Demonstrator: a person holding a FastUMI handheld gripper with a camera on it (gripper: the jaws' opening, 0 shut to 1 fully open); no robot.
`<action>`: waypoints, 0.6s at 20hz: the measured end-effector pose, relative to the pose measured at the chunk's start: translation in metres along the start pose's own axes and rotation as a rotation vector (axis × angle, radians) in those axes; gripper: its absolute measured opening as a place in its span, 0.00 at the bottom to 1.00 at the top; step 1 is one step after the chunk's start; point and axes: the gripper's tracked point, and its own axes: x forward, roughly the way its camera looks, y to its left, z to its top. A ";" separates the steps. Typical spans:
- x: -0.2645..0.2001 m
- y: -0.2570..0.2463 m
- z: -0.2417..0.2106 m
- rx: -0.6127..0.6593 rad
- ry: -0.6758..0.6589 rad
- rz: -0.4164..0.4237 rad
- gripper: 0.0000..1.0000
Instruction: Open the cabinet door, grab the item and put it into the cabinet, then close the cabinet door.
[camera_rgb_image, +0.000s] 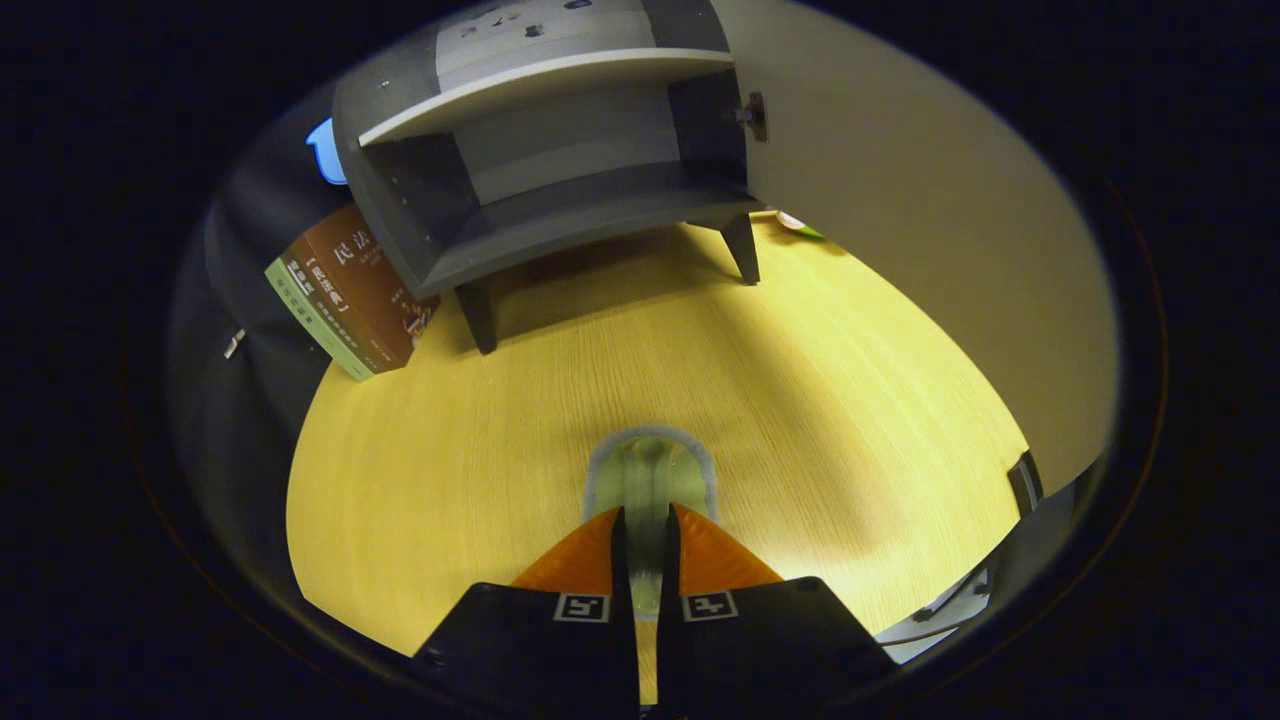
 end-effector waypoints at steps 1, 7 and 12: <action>-0.008 -0.002 0.004 0.001 -0.008 0.008 0.11; -0.066 0.003 0.059 -0.037 -0.090 0.061 0.12; -0.120 0.029 0.144 -0.079 -0.226 0.135 0.12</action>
